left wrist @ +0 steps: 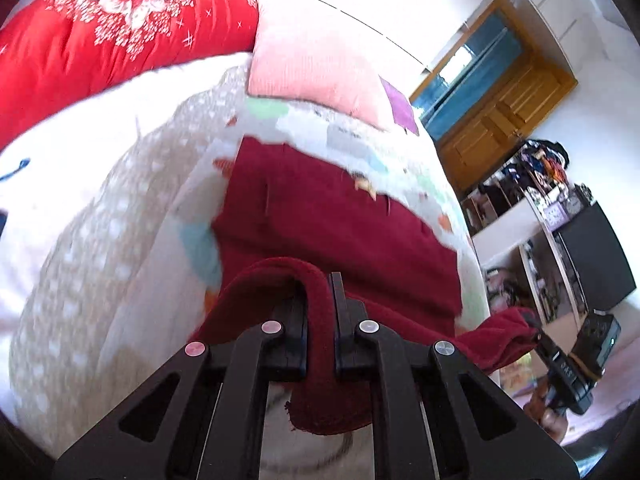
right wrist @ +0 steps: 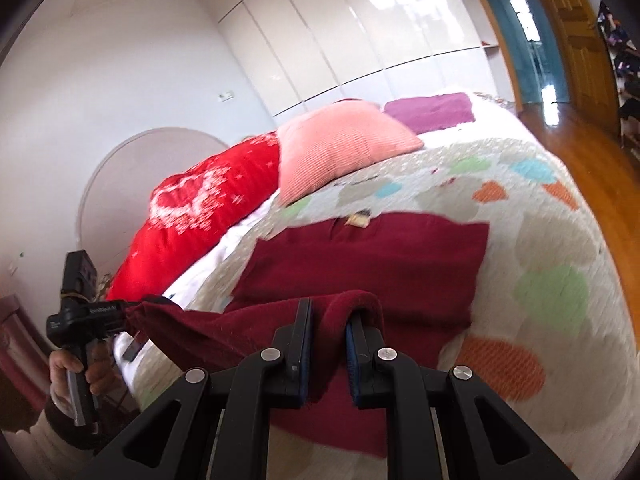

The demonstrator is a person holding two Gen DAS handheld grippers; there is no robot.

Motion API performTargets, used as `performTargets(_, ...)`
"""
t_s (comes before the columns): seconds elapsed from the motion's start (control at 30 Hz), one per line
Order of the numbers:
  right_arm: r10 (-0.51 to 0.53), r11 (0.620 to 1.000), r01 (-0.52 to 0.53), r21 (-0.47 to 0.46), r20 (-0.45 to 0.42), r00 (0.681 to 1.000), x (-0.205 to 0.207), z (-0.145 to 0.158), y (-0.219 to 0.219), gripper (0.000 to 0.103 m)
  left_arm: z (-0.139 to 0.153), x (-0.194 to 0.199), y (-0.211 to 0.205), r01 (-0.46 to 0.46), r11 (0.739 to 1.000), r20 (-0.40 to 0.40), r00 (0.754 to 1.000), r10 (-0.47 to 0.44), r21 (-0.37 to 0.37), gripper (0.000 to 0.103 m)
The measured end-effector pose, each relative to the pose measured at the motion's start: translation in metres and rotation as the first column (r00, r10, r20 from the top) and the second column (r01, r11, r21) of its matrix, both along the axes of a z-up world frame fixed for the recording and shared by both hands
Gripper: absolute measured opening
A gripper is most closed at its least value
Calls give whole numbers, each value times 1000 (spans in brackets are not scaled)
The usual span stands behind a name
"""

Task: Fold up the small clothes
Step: 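Lift the held hem with both tools and fold it toward the collar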

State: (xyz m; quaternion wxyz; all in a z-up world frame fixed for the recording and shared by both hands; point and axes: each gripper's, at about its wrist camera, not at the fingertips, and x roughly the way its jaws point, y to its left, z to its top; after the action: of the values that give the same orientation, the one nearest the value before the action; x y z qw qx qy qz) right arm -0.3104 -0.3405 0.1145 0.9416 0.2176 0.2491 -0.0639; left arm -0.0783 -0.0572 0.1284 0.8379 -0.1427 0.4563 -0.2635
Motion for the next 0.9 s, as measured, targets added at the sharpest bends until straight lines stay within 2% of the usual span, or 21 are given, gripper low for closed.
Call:
performTargets(0.1, -41, 999, 41, -2, -4, 999, 19, 2, -20, 14, -3, 31, -14, -28, 999, 6, 1000, 28, 19, 7)
performTargets(0.33, -97, 995, 98, 19, -51, 994, 70, -10, -71, 14, -26, 99, -42, -60, 997, -48, 997, 62, 39, 7)
performTargets(0.57, -148, 987, 156, 47, -148, 978, 121, -41, -118, 14, -53, 142, -72, -62, 994, -61, 996, 68, 94, 7)
performTargets(0.67, -153, 983, 168, 68, -186, 971, 140, -52, -137, 14, -61, 159, -77, -62, 995, -79, 995, 68, 77, 8)
performTargets(0.73, -153, 980, 173, 97, -190, 970, 151, -56, -148, 14, -61, 168, -79, -53, 997, -83, 995, 58, 60, 15)
performTargets(0.8, -154, 973, 180, 143, -175, 972, 157, -55, -158, 16, -60, 174, -81, -25, 998, -94, 995, 31, 65, 27)
performTargets(0.83, -151, 970, 180, 164, -173, 973, 158, -54, -161, 24, -60, 174, -81, -15, 998, -103, 994, 21, 64, 35)
performTargets(0.9, -140, 959, 175, 222, -168, 976, 155, -51, -166, 37, -56, 174, -80, -2, 998, -103, 995, 8, 60, 40)
